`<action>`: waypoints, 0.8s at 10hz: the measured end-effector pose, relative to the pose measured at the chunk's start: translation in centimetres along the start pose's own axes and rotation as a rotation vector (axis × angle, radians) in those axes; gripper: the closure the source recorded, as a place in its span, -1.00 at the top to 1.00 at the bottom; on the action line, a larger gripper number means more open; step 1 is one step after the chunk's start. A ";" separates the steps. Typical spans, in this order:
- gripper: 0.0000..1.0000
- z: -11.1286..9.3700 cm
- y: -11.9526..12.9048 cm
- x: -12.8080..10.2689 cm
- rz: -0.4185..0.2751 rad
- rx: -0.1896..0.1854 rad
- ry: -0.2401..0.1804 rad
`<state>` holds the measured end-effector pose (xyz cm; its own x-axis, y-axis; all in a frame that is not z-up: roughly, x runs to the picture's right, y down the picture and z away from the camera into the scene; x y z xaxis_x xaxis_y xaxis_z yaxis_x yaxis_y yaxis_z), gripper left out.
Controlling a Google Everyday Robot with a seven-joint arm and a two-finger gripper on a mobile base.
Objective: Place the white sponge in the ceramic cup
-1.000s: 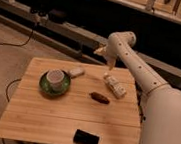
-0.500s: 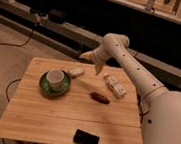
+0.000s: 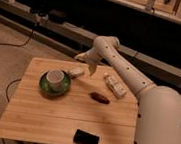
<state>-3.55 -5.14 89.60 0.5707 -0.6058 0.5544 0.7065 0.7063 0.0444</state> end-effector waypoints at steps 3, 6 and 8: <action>0.60 2.7 -1.7 -1.1 -0.028 0.001 0.025; 0.60 5.6 -2.0 -1.1 -0.033 -0.031 0.060; 0.60 7.2 -2.3 -1.0 -0.028 -0.046 0.067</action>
<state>-8.82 -3.53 94.93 0.5759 -0.6493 0.4967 0.7402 0.6720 0.0202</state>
